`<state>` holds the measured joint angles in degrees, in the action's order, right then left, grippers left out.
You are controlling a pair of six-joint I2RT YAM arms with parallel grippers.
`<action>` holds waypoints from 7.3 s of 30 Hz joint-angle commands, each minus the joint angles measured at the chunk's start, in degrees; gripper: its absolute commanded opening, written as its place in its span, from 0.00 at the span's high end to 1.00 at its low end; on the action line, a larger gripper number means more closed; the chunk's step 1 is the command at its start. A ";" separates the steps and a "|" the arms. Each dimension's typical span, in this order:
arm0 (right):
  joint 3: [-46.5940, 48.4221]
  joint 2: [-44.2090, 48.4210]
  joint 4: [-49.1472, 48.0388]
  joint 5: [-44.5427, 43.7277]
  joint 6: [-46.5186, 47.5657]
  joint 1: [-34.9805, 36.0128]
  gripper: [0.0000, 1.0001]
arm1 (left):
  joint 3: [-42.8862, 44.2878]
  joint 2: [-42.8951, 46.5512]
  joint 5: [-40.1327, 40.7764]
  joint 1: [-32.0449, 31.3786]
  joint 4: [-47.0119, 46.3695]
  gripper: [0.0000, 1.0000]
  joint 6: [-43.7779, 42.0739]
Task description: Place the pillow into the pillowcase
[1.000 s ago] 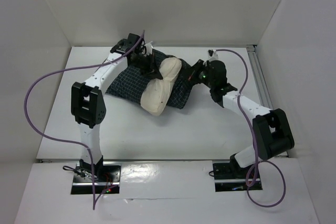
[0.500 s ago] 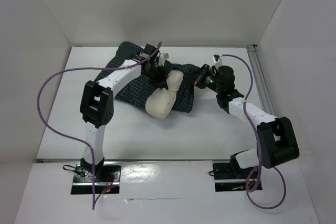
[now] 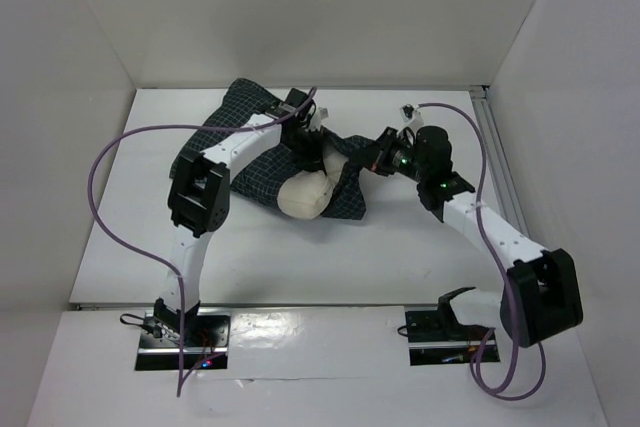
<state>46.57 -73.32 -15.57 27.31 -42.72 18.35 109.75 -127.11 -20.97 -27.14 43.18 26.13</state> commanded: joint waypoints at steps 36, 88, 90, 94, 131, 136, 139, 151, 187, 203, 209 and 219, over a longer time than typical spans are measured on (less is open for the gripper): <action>3.27 5.64 32.54 -15.62 10.91 -4.29 0.19 | -10.51 22.42 31.32 -17.94 15.56 0.07 -2.84; 22.16 -27.84 5.91 -28.89 -0.26 6.96 0.40 | 18.30 6.96 -10.67 6.92 7.01 1.00 3.40; 22.87 -29.07 3.37 -29.41 -0.96 6.96 0.41 | 18.30 6.96 -10.67 6.92 7.01 1.00 3.40; 21.02 -28.38 -0.86 -29.42 -3.42 6.44 0.55 | 17.77 6.96 -11.28 7.45 5.95 1.00 4.10; 7.74 -3.24 3.36 -2.28 9.85 11.36 1.00 | 8.55 0.02 -4.16 5.07 -11.54 1.00 17.73; 12.57 -3.76 4.40 2.48 10.46 14.17 1.00 | 6.35 -1.12 -4.16 4.55 -13.21 1.00 18.25; 15.39 -3.76 7.29 3.28 12.73 16.45 1.00 | 6.35 -2.35 -3.64 3.40 -13.21 1.00 18.25; 7.75 0.02 29.81 -14.92 20.48 10.14 0.77 | 13.20 2.21 -8.29 -0.29 2.59 0.50 4.82; 28.49 -15.99 41.78 -44.39 10.99 19.36 1.00 | 0.55 0.28 -0.83 2.44 2.00 1.00 -0.91; 21.16 -14.12 30.64 -26.10 15.39 15.05 0.91 | 1.69 -1.04 -7.42 2.97 -1.69 1.00 1.29; 25.76 -12.73 47.64 -43.99 13.36 15.05 0.62 | 3.36 5.20 -9.34 4.02 -0.38 1.00 1.29; 33.32 -18.17 48.46 -43.83 12.84 19.70 0.45 | 3.98 13.90 -10.41 8.06 2.78 1.00 2.35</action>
<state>77.28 -89.76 32.62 -15.68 -29.32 35.97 111.83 -117.14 -29.95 -20.16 44.82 27.64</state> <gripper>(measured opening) 0.494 0.038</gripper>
